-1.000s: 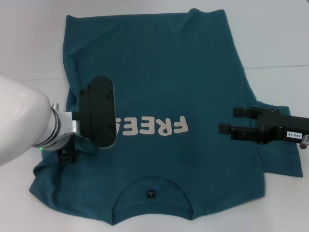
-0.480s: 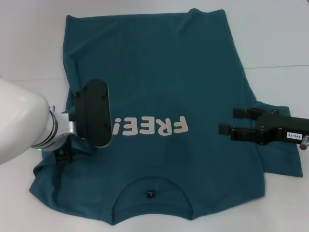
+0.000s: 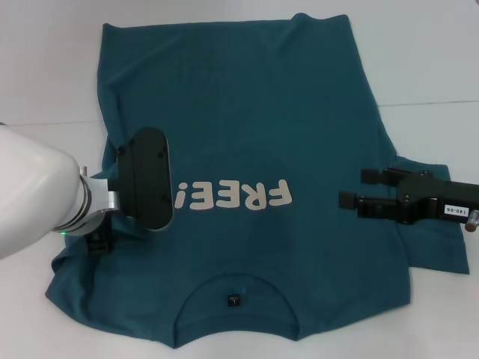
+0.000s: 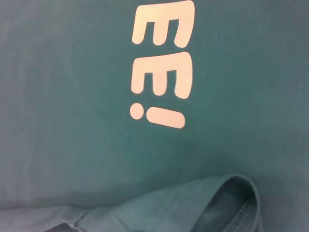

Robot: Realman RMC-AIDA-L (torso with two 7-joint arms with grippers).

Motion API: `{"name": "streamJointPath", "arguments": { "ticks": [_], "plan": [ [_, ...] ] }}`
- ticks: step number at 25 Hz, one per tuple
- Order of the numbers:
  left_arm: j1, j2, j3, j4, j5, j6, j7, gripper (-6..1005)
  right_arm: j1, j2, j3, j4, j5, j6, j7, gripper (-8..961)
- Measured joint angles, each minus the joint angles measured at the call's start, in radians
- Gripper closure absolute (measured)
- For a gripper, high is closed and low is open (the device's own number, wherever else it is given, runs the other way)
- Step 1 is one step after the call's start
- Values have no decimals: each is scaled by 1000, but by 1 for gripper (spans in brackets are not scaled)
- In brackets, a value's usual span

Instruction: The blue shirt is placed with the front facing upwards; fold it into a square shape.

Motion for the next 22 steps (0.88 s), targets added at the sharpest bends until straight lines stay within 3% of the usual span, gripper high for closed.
{"name": "streamJointPath", "arguments": {
  "ticks": [6,22],
  "plan": [
    [2,0,-3,13,0,-41,3,591,-1,0,0,1,0,-1,1,11],
    [-11,-1,0,12,43,6,12,936,-1,0,0,2,0,-10,2,11]
  ]
}}
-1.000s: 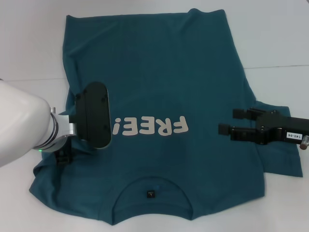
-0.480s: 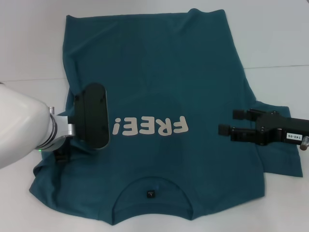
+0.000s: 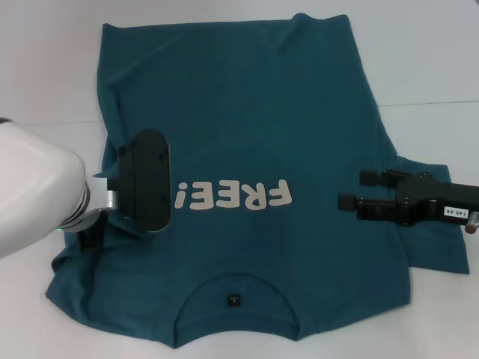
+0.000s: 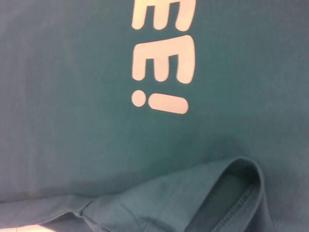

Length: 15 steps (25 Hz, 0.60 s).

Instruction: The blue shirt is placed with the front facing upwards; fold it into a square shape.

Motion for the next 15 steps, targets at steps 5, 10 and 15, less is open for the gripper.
{"name": "streamJointPath", "arguments": {
  "ticks": [5,10,15],
  "plan": [
    [-29,0,5,-60,6,120,31,963,0,0,0,0,0,-5,0,11],
    [-60,-2,5,-73,0,196,62,962,0,0,0,0,0,-5,0,11],
    [-63,0,7,-61,8,182,63,963,0,0,0,0,0,-5,0,11]
  ]
}}
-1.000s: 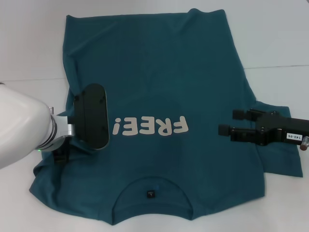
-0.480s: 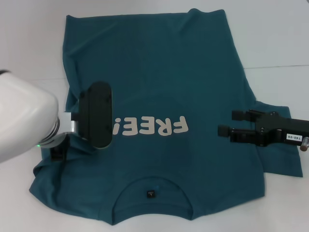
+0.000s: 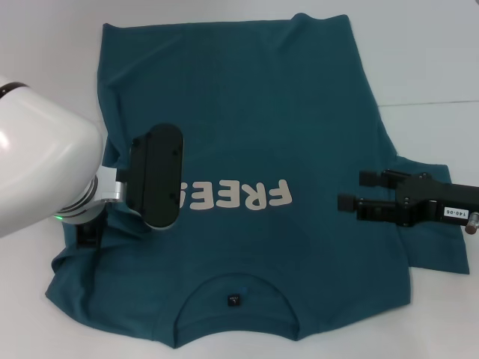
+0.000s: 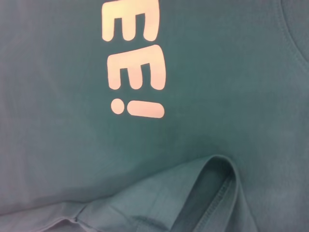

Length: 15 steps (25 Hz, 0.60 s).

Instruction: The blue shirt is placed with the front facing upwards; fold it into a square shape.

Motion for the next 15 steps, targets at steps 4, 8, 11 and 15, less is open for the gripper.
{"name": "streamJointPath", "arguments": {
  "ticks": [4,8,11,15],
  "plan": [
    [18,-2,1,-16,1,-25,-6,963,0,0,0,0,0,0,0,11],
    [21,-3,5,-6,1,-31,-7,935,0,0,0,0,0,0,0,11],
    [22,-3,9,17,1,-64,-17,879,0,0,0,0,0,0,0,11],
    [14,-3,14,66,1,-108,-22,710,0,0,0,0,0,0,0,11]
  ]
}}
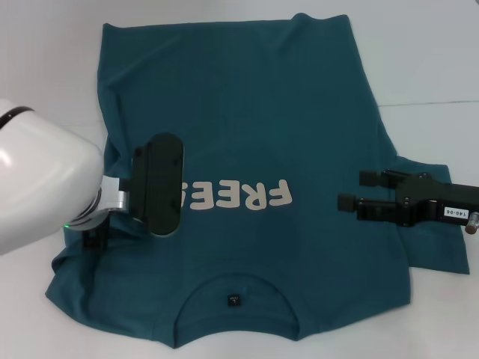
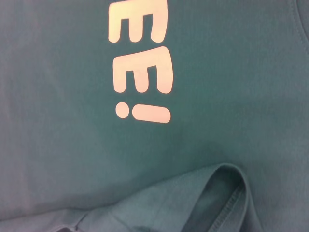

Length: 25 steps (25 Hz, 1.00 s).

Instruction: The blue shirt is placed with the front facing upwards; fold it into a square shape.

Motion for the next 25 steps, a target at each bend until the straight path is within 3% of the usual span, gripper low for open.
{"name": "streamJointPath", "arguments": {
  "ticks": [6,25],
  "plan": [
    [-5,1,-5,50,0,-70,-3,615,0,0,0,0,0,0,0,11],
    [-10,5,-21,120,15,-144,8,750,-6,2,0,2,0,-2,0,10]
  ]
}}
